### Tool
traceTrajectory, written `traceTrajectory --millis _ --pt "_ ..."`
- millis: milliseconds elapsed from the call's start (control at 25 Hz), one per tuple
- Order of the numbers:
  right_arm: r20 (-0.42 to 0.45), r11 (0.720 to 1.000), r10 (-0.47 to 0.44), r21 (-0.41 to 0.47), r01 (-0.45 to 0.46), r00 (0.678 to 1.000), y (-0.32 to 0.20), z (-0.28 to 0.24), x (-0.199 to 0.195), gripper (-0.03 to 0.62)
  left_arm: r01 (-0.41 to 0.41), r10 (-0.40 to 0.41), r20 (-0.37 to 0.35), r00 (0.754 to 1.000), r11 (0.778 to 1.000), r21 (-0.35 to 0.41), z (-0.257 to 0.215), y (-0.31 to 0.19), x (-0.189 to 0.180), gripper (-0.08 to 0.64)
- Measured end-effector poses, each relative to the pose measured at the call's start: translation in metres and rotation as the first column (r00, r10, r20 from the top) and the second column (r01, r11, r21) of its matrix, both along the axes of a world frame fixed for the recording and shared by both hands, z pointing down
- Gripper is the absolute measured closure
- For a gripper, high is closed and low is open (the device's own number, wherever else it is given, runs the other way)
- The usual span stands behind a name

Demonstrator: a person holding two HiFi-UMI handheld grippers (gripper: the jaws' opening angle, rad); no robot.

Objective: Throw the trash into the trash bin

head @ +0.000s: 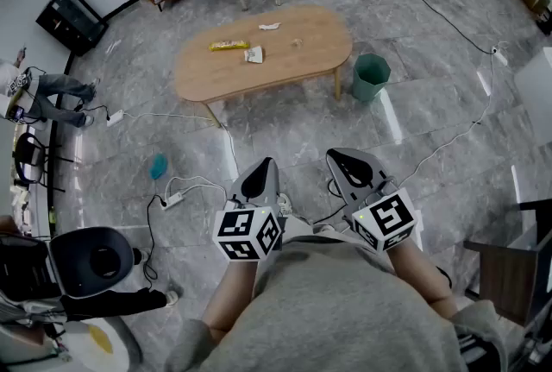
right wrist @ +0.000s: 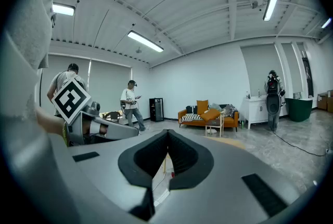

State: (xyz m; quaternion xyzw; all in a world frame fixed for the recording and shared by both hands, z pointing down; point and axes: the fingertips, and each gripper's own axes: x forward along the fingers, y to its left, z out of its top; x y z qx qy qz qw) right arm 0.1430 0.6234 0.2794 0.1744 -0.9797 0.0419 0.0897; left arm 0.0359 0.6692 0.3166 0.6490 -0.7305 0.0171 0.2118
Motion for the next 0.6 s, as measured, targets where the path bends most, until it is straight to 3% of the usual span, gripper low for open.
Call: traceTrajectory --millis 360,600 --pt "0.001 1.000 -0.006 0.006 0.006 1.000 0.008 0.002 0.009 0.584 0.002 0.000 -0.072 0.997 1.000 0.022 0.000 0.004 0.010 0.552" --pt "0.055 0.999 -0.026 -0.037 0.028 0.998 0.009 -0.001 0.011 0.584 0.024 -0.019 -0.093 0.996 0.999 0.049 -0.004 0.005 0.011 0.552"
